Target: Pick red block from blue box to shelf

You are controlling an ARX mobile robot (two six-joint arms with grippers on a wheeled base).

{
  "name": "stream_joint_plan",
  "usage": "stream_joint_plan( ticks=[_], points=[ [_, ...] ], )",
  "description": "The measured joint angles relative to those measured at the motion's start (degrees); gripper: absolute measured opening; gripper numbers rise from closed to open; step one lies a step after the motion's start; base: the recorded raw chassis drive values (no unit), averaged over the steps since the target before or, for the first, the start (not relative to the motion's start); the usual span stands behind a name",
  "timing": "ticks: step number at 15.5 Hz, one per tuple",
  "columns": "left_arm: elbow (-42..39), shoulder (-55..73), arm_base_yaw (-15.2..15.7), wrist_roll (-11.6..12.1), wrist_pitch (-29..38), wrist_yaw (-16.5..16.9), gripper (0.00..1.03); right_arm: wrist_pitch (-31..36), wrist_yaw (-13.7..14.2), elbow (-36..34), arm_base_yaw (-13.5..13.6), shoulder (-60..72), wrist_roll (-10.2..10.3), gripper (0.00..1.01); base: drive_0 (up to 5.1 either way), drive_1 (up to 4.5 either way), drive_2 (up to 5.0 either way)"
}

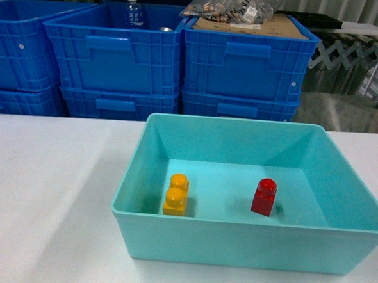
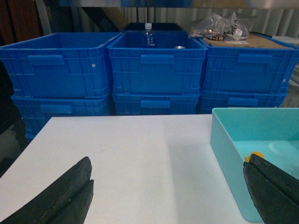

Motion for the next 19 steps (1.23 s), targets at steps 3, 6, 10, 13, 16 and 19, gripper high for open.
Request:
stream_joint_plan(
  ticks=[3,6,10,13,16,19],
  points=[
    [0.0,0.0,0.0,0.0,0.0,0.0,0.98,0.0,0.0,0.0,0.0,0.0,0.0,0.98,0.0,0.0,0.0],
    [0.0,0.0,0.0,0.0,0.0,0.0,0.98,0.0,0.0,0.0,0.0,0.0,0.0,0.98,0.0,0.0,0.0],
    [0.0,0.0,0.0,0.0,0.0,0.0,0.98,0.0,0.0,0.0,0.0,0.0,0.0,0.98,0.0,0.0,0.0],
    [0.0,0.0,0.0,0.0,0.0,0.0,0.98,0.0,0.0,0.0,0.0,0.0,0.0,0.98,0.0,0.0,0.0],
    [0.0,0.0,0.0,0.0,0.0,0.0,0.98,0.0,0.0,0.0,0.0,0.0,0.0,0.98,0.0,0.0,0.0],
    [0.0,0.0,0.0,0.0,0.0,0.0,0.98,0.0,0.0,0.0,0.0,0.0,0.0,0.98,0.0,0.0,0.0]
  ],
)
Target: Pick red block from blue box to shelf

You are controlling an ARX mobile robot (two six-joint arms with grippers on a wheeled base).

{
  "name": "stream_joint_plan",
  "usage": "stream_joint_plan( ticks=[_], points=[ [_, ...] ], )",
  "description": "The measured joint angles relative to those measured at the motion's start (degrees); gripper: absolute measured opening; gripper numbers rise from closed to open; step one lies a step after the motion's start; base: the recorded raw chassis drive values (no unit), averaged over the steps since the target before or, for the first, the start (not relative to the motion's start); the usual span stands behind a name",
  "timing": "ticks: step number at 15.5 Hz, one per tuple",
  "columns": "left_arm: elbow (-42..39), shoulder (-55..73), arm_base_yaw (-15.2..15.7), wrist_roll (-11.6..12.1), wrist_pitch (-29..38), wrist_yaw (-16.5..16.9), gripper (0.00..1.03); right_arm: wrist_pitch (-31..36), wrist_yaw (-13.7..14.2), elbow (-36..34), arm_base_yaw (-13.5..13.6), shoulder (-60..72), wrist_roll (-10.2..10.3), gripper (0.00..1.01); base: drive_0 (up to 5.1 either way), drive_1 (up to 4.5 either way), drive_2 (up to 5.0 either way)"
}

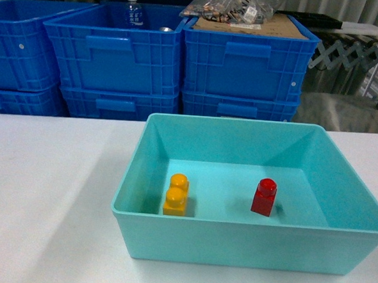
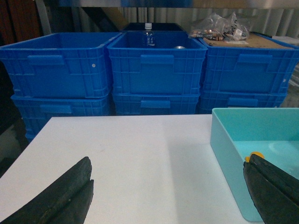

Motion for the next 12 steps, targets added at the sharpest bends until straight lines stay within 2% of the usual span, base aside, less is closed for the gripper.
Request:
stream_joint_plan(
  ticks=[9,10,12],
  points=[
    [0.0,0.0,0.0,0.0,0.0,0.0,0.98,-0.9,-0.3,0.1,-0.1,0.2,-0.2,0.98,0.0,0.0,0.0],
    [0.0,0.0,0.0,0.0,0.0,0.0,0.98,-8.2,-3.7,2.8,-0.2,5.1,-1.8,0.98,0.0,0.0,0.0],
    [0.0,0.0,0.0,0.0,0.0,0.0,0.98,-4.5,-3.8,6.3,4.4,16.8,-2.1,0.98,0.0,0.0,0.0]
  ],
)
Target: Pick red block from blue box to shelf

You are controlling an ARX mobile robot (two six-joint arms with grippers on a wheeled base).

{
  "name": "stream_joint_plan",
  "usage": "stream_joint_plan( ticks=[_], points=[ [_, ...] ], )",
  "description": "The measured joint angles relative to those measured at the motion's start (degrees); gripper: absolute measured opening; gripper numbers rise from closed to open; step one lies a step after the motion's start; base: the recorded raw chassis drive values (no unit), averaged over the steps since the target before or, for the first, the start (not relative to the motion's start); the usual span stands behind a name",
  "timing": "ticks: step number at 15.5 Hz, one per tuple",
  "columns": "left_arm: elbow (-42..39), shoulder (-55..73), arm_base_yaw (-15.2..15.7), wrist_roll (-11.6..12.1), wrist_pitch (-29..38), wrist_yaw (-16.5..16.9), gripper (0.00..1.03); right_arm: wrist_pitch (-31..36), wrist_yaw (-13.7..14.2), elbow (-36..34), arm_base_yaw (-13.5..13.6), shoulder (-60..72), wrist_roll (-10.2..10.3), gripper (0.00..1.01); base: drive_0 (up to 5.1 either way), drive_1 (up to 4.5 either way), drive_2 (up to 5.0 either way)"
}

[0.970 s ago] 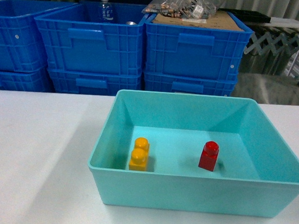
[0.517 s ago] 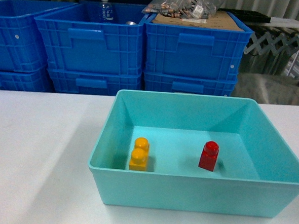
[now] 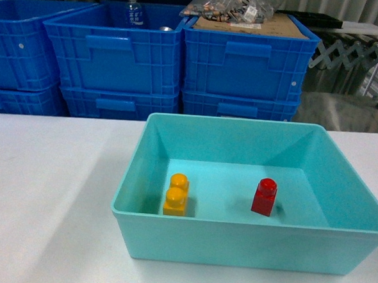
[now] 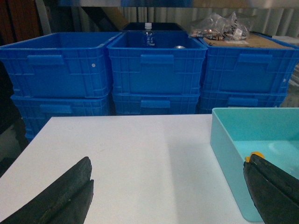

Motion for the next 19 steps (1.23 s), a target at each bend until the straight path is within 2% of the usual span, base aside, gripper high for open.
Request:
stream_joint_plan(
  ticks=[2,3,5,7,11,14,16,19],
  points=[
    [0.0,0.0,0.0,0.0,0.0,0.0,0.98,8.4,0.8,5.4,4.0,14.2,1.7,0.98,0.0,0.0,0.0],
    [0.0,0.0,0.0,0.0,0.0,0.0,0.98,14.8,2.2,11.7,8.4,30.3,2.8,0.98,0.0,0.0,0.0],
    [0.0,0.0,0.0,0.0,0.0,0.0,0.98,18.2,3.0,16.7,11.5,40.7,4.1,0.98,0.0,0.0,0.0],
    [0.0,0.0,0.0,0.0,0.0,0.0,0.98,19.3,5.2,20.9,13.7,47.8,4.3,0.98,0.0,0.0,0.0],
    [0.0,0.0,0.0,0.0,0.0,0.0,0.98,19.5,6.0,27.6,16.6,59.7,5.3,0.98,0.0,0.0,0.0],
    [0.0,0.0,0.0,0.0,0.0,0.0,0.98,23.7,8.2,33.9,18.5,73.7,5.0,0.98,0.0,0.0,0.0],
    [0.0,0.0,0.0,0.0,0.0,0.0,0.98,23.6,10.4,38.9,18.5,82.7,5.1,0.98,0.0,0.0,0.0],
    [0.0,0.0,0.0,0.0,0.0,0.0,0.98,21.6,10.9,46.0,17.9,93.6,5.6,0.98,0.0,0.0,0.0]
  ],
)
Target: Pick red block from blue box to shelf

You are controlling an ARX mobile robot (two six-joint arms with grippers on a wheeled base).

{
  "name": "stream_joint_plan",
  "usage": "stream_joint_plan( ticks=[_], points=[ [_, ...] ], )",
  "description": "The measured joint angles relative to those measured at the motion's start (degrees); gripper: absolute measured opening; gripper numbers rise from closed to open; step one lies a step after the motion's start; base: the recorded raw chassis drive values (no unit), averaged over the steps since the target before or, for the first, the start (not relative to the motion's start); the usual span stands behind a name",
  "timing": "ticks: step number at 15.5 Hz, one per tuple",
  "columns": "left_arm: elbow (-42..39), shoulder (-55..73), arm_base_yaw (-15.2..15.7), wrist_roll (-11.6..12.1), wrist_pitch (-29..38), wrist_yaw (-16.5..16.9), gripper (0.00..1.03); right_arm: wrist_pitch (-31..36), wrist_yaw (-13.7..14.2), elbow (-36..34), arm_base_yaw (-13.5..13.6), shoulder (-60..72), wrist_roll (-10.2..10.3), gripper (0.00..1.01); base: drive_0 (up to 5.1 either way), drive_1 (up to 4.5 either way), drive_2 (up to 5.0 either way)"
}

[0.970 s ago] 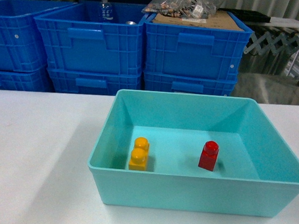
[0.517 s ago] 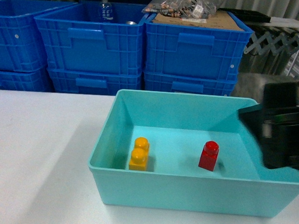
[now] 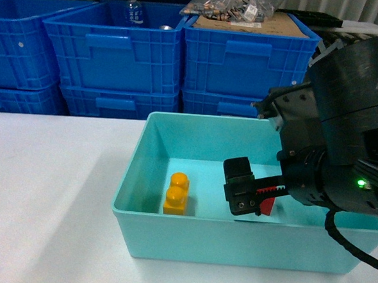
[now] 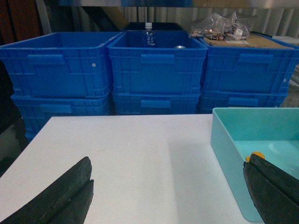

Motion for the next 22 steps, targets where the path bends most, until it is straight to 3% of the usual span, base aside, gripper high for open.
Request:
stream_joint_plan(
  ticks=[1,2,3,4,5,6,9,11,13,22],
  points=[
    [0.0,0.0,0.0,0.0,0.0,0.0,0.98,-0.7,-0.2,2.1,-0.7,2.6,0.7,0.98,0.0,0.0,0.0],
    [0.0,0.0,0.0,0.0,0.0,0.0,0.98,-3.2,-0.7,9.1,-2.6,9.3,2.6,0.98,0.0,0.0,0.0],
    [0.0,0.0,0.0,0.0,0.0,0.0,0.98,-5.4,-0.8,13.9,-2.9,14.2,4.2,0.98,0.0,0.0,0.0],
    [0.0,0.0,0.0,0.0,0.0,0.0,0.98,-6.3,1.0,16.9,-2.5,18.1,4.8,0.74,0.0,0.0,0.0],
    [0.0,0.0,0.0,0.0,0.0,0.0,0.98,-5.2,2.7,16.9,-2.5,18.6,4.7,0.43,0.0,0.0,0.0],
    [0.0,0.0,0.0,0.0,0.0,0.0,0.98,-3.4,3.1,16.3,-2.6,18.2,4.7,0.29,0.0,0.0,0.0],
    [0.0,0.0,0.0,0.0,0.0,0.0,0.98,3.0,2.3,9.1,-2.9,11.8,4.2,0.29,0.0,0.0,0.0],
    [0.0,0.0,0.0,0.0,0.0,0.0,0.98,11.5,1.6,-0.4,-4.2,-0.2,2.2,0.29,0.0,0.0,0.0],
    [0.0,0.0,0.0,0.0,0.0,0.0,0.98,16.4,-1.4,-11.9,-7.3,-15.9,0.2,0.29,0.0,0.0,0.0],
    [0.0,0.0,0.0,0.0,0.0,0.0,0.98,15.0,-7.4,-26.0,-14.4,-34.7,-0.9,0.29,0.0,0.0,0.0]
  ],
)
